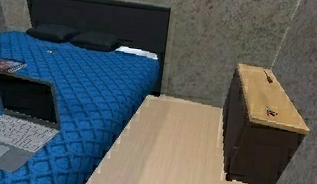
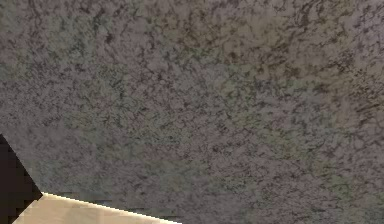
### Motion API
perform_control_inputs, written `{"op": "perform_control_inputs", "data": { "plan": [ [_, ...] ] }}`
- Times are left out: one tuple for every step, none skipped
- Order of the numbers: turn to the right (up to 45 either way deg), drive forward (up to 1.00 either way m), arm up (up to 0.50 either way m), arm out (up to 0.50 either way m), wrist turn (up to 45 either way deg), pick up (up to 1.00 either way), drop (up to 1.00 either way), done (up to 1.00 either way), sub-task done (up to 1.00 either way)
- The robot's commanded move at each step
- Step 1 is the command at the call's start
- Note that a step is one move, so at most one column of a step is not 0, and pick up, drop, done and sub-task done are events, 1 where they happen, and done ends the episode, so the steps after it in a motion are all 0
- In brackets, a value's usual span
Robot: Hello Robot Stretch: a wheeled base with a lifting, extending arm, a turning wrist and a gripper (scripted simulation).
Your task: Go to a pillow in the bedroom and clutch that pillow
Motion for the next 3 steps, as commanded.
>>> {"op": "perform_control_inputs", "data": {
  "plan": [
    [9.0, 0.00, 0.00, 0.00, 0.0, 0.00, 0.00, 0.00, 0.00],
    [0.0, 0.30, 0.00, 0.00, 0.0, 0.00, 0.00, 0.00, 0.00],
    [0.0, 1.00, 0.00, 0.00, 0.0, 0.00, 0.00, 0.00, 0.00]
  ]
}}
